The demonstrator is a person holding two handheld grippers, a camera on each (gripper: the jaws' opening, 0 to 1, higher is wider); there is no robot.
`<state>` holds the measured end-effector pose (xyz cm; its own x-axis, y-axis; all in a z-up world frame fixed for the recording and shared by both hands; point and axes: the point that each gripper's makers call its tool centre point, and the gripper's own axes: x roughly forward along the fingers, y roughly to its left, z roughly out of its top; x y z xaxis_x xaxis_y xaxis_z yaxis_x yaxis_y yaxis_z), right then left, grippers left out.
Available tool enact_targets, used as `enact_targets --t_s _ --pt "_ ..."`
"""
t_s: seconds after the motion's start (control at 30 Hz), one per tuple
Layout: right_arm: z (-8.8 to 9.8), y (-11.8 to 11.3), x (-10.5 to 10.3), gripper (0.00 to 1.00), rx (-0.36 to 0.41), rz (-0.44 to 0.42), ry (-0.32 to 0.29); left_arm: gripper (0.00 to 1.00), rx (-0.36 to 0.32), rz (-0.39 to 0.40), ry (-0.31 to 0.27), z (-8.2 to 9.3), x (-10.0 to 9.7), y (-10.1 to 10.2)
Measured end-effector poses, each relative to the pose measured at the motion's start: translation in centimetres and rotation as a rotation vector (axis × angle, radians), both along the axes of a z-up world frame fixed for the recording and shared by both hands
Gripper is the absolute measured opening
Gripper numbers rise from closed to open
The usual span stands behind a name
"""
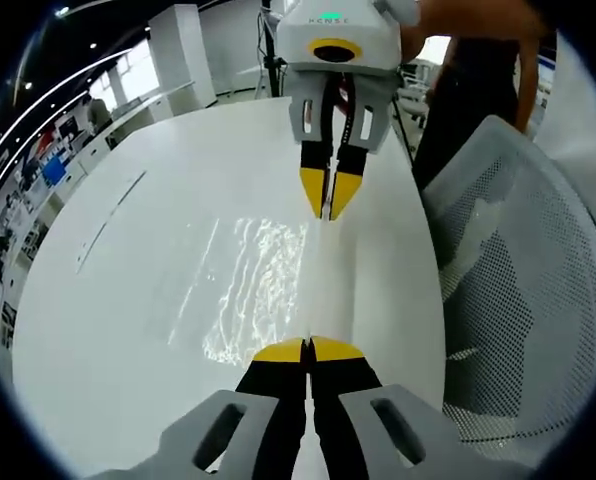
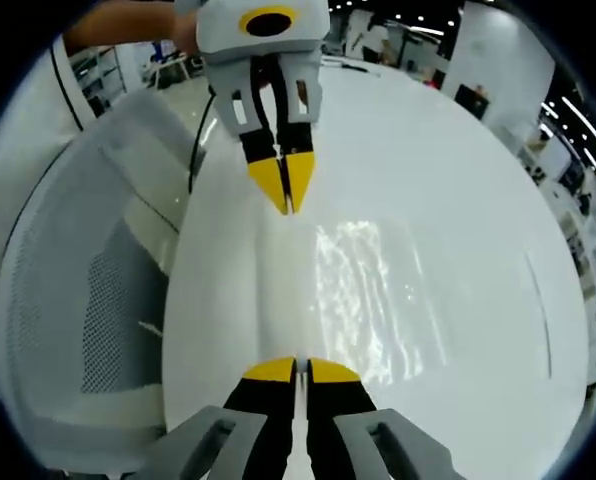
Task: Open the resealable bag by pulling the two sides of the seal apart until the entire bag opening is separated and visibly accessible.
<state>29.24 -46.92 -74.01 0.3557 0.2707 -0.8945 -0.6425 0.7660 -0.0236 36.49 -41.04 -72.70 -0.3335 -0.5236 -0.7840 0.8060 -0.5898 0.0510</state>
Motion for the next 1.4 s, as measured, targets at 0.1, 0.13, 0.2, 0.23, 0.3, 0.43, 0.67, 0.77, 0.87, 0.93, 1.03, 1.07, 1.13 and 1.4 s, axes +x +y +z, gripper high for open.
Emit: enact_targets --t_s 0.1,0.13,0.2,0.23,0.3,0.43,0.67,0.77,0.87,0.93,1.03,1.07,1.13,1.4 --pt "-0.1 -0.2 -0.2 0.00 -0.003 -0.003 0.002 0.00 0.002 -0.002 -0.001 0.0 0.0 0.0" --pt "-0.1 -0.2 -0.2 0.00 -0.002 -0.005 0.004 0.00 0.002 -0.001 -0.001 0.0 0.0 0.0" --pt "-0.2 -0.3 -0.3 0.00 -0.005 -0.005 0.004 0.00 0.003 -0.002 -0.002 -0.1 0.0 0.0" --pt "-0.2 -0.3 -0.4 0.00 -0.003 -0.009 0.005 0.00 0.003 0.000 0.000 -0.1 0.0 0.0" --pt "-0.2 -0.5 -0.4 0.00 -0.004 -0.011 0.004 0.00 0.003 0.001 0.001 0.0 0.0 0.0" --pt "-0.2 -0.7 -0.6 0.00 -0.004 -0.017 0.005 0.00 0.003 0.003 0.002 -0.1 0.1 0.0" --pt "-0.2 -1.0 -0.9 0.00 -0.006 -0.026 0.007 0.00 0.004 0.005 0.004 -0.1 0.2 0.1" --pt "-0.3 -1.1 -1.0 0.00 -0.008 -0.027 0.008 0.00 0.004 0.005 0.004 -0.1 0.1 0.1" --pt "-0.3 -1.2 -1.1 0.00 -0.009 -0.029 0.009 0.00 0.004 0.003 0.004 -0.1 0.1 0.1" --pt "-0.3 -1.3 -1.1 0.00 -0.009 -0.031 0.008 0.00 0.006 0.004 0.006 -0.1 0.1 0.1" --pt "-0.2 -1.3 -1.2 0.00 -0.008 -0.035 0.008 0.00 0.005 0.004 0.006 -0.1 0.1 0.1" --pt "-0.3 -1.3 -1.2 0.00 -0.009 -0.036 0.009 0.00 0.005 0.004 0.007 -0.1 0.1 0.1" --pt "-0.3 -1.4 -1.3 0.00 -0.008 -0.040 0.012 0.00 0.006 0.003 0.006 -0.2 0.1 0.1" --pt "-0.3 -1.6 -1.5 0.00 -0.012 -0.044 0.014 0.00 0.009 0.010 0.004 -0.3 0.3 0.1"
